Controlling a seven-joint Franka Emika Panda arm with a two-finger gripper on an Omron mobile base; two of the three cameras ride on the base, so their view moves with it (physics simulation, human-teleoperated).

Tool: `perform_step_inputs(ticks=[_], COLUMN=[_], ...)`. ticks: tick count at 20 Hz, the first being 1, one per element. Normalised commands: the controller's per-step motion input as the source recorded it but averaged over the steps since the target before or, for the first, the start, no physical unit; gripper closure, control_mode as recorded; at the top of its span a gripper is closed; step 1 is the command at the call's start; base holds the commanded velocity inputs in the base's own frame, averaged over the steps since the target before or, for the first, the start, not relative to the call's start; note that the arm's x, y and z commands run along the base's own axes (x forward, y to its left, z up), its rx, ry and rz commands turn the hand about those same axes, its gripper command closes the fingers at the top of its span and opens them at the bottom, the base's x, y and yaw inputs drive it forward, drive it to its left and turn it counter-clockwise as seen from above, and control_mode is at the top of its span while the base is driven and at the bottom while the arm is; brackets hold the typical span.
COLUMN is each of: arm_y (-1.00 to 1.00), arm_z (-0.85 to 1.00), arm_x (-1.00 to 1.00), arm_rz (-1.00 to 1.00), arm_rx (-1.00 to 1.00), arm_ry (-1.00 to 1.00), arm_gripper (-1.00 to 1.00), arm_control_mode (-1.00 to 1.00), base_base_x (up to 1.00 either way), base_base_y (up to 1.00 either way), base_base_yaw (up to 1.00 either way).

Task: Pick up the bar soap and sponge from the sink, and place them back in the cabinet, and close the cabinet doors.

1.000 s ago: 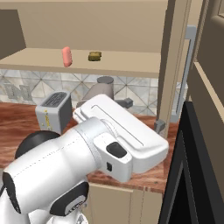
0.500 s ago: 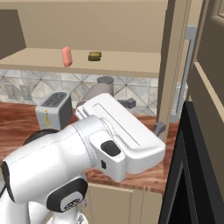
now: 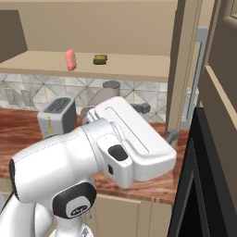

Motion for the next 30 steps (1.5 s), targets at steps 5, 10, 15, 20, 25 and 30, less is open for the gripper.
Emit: perform_step_inputs(ticks=[5, 10, 15, 20, 25, 30], arm_y=[-0.15, 0.0, 0.0, 0.0, 0.0, 0.0], arm_z=[0.0, -0.04, -0.04, -0.04, -0.02, 0.0], arm_x=[0.0, 0.06, 0.13, 0.13, 0.11, 0.13], arm_rz=[0.0, 0.0, 0.0, 0.0, 0.0, 0.0], arm_rx=[0.0, 0.0, 0.0, 0.0, 0.0, 0.0], arm_ry=[0.0, 0.0, 0.0, 0.0, 0.0, 0.0], arm_gripper=[-1.0, -1.0, -1.0, -1.0, -1.0, -1.0], arm_control_mode=[-1.0, -1.0, -1.0, -1.0, -1.0, -1.0], base_base_x=[0.0, 0.0, 0.0, 0.0, 0.0, 0.0], base_base_y=[0.0, 0.0, 0.0, 0.0, 0.0, 0.0], base_base_yaw=[0.0, 0.0, 0.0, 0.0, 0.0, 0.0])
